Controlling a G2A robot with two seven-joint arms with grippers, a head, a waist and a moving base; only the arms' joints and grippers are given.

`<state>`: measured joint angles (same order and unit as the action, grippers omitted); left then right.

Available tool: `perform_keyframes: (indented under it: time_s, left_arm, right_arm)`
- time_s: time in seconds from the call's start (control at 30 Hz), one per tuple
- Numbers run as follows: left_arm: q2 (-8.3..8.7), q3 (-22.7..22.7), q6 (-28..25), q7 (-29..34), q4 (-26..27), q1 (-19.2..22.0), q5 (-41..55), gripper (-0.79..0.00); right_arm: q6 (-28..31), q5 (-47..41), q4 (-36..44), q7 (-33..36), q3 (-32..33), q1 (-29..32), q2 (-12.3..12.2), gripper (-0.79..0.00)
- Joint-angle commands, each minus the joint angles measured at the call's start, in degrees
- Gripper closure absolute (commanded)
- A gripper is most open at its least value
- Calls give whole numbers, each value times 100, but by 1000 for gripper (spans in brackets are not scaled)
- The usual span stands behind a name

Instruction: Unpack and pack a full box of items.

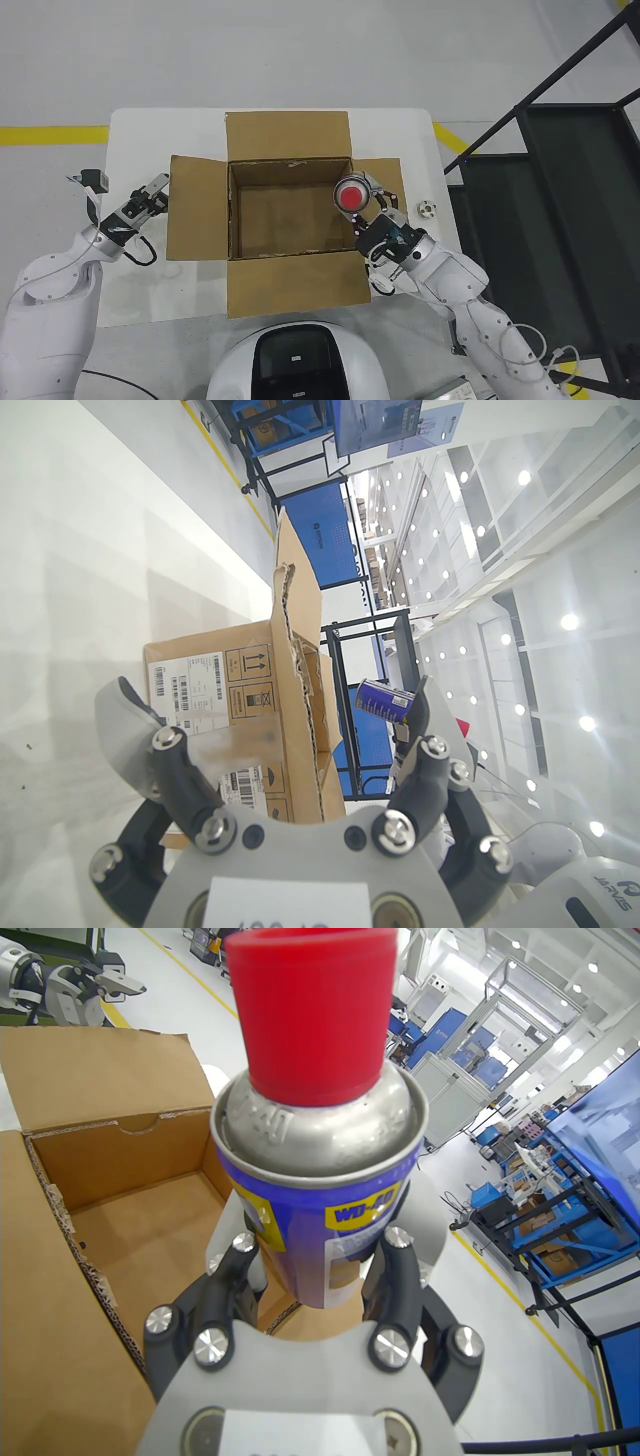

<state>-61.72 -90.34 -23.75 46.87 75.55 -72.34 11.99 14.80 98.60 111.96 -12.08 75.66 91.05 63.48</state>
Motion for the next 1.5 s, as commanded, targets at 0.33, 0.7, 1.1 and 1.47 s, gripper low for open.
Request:
perform_keyframes:
  time_s: [0.33, 0.7, 1.1, 1.47]
  left_arm:
    - [0, 0, 0, 0, 0, 0, 0, -785]
    - [0, 0, 0, 0, 0, 0, 0, -785]
    - [0, 0, 0, 0, 0, 0, 0, -785]
    - [0, 0, 0, 0, 0, 0, 0, -785]
  right_arm:
    - [0, 0, 0, 0, 0, 0, 0, 0]
    - [127, 148, 180, 199, -112, -112, 8, 0]
    - [810, 364, 130, 2690, -1046, -1442, 181, 0]
    - [1262, 5, -1098, 4796, -2445, -3289, 613, 0]
